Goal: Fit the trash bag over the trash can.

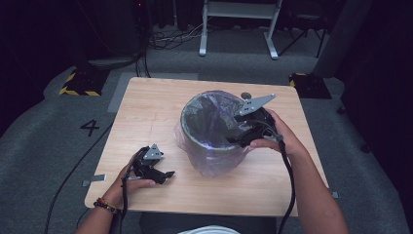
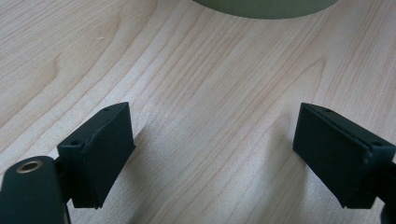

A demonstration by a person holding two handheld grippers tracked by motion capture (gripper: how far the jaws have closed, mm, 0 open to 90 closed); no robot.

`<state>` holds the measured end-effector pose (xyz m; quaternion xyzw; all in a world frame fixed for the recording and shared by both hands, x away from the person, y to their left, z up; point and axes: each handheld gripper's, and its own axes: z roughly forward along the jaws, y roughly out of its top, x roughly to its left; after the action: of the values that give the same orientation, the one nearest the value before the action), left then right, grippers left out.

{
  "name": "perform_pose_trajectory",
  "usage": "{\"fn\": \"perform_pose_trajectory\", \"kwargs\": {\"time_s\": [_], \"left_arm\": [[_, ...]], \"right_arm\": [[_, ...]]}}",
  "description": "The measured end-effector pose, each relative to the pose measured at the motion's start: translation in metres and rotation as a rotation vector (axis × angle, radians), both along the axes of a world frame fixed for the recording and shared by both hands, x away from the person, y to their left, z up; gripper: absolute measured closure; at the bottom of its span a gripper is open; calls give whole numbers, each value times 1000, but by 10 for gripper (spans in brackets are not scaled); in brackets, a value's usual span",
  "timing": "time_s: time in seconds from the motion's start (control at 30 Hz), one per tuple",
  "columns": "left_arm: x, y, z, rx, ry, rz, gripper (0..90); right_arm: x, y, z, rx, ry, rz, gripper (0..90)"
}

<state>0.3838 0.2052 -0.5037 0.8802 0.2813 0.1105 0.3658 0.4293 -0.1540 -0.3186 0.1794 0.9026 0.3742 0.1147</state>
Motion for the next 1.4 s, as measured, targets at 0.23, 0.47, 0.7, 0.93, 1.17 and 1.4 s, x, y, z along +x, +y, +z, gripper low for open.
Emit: {"fn": "perform_pose_trajectory", "kwargs": {"time_s": [0.23, 0.47, 0.7, 0.93, 1.17, 1.4], "left_arm": [[0, 0, 0, 0, 0, 0, 121], [0, 0, 0, 0, 0, 0, 122], [0, 0, 0, 0, 1, 1, 121], [0, 0, 0, -1, 1, 1, 122], [0, 0, 0, -1, 1, 1, 122], [0, 0, 0, 0, 0, 0, 122]], "right_arm": [[-7, -5, 6, 23, -21, 13, 202], [-11, -12, 8, 49, -15, 8, 201], [-16, -19, 11, 38, -38, 4, 206], [-23, -28, 14, 40, -68, -8, 213], [-30, -39, 18, 57, -85, -17, 213], [-35, -48, 16, 52, -97, -28, 213]]}}
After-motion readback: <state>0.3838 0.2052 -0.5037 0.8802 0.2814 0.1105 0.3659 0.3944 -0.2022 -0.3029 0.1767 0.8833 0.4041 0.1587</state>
